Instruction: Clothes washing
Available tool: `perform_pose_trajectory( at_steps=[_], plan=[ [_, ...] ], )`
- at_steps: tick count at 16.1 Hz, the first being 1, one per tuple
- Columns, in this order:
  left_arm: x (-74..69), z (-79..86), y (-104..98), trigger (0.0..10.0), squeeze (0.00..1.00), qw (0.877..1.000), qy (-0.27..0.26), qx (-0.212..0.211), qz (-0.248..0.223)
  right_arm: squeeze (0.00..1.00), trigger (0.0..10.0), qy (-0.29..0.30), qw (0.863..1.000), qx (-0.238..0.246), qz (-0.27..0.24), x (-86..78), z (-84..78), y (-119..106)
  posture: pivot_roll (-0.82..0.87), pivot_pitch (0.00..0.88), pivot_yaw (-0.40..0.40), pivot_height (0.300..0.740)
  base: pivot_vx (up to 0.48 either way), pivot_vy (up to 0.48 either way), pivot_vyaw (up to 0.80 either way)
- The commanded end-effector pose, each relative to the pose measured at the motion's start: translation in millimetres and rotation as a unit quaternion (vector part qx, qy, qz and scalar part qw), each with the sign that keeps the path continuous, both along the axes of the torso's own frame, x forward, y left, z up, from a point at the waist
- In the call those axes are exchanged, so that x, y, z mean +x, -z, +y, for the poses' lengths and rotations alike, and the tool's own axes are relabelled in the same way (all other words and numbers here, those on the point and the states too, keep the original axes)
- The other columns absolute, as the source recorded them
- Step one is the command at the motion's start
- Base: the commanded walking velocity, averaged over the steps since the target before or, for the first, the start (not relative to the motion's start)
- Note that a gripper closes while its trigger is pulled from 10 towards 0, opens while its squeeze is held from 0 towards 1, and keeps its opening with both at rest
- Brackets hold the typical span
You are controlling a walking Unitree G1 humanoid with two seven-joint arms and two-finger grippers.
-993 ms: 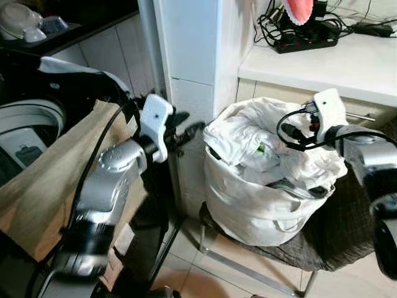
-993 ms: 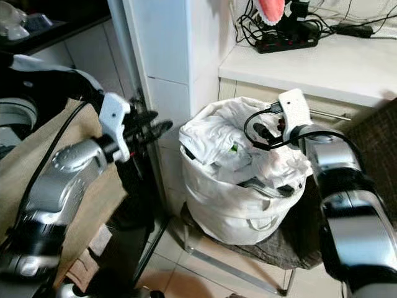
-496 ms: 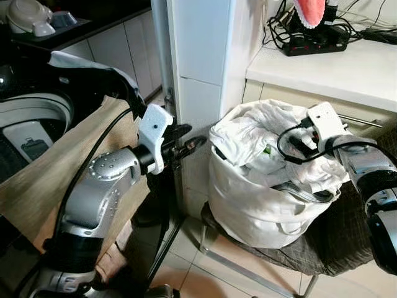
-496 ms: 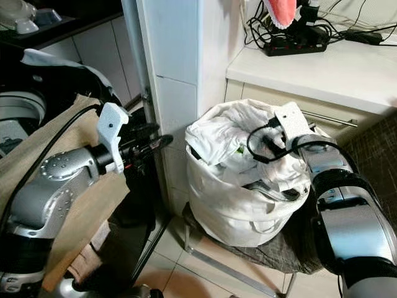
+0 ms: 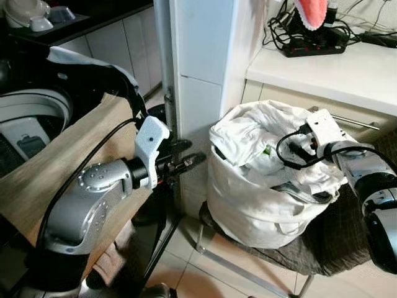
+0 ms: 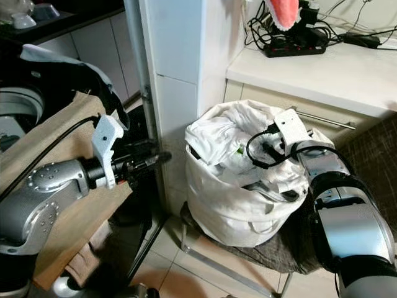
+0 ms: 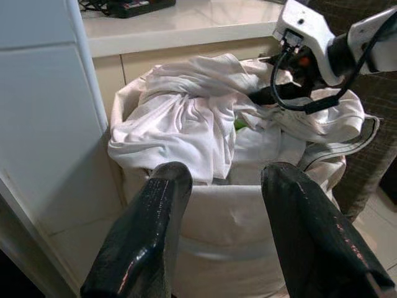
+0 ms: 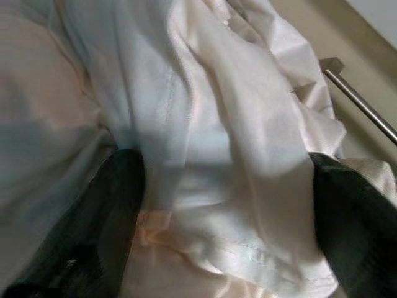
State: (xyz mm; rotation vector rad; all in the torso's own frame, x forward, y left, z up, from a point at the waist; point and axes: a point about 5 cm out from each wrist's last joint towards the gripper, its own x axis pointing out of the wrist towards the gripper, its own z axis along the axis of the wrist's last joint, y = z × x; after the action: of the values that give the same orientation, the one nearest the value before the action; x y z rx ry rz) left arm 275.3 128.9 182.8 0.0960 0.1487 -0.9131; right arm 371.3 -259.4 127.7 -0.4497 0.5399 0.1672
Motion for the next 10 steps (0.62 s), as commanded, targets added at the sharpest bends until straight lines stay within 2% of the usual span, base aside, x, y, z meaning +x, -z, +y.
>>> perform_pose_trajectory(
  at_steps=[1,10],
  plan=[
    [-3.4,-1.9,-2.4,10.0,0.00,1.000,0.009,0.001,0.001,0.00,0.0,-0.005,1.000,0.005,-0.003,2.6,1.3,-4.8,0.12,0.000,-0.025,0.740,0.000,0.000,0.00],
    [-4.3,-3.6,-3.2,10.0,0.00,1.000,0.013,0.008,0.006,0.00,0.0,0.011,1.000,0.023,0.002,-2.6,-4.9,1.8,0.11,0.000,-0.007,0.740,0.000,0.000,0.00]
  ],
)
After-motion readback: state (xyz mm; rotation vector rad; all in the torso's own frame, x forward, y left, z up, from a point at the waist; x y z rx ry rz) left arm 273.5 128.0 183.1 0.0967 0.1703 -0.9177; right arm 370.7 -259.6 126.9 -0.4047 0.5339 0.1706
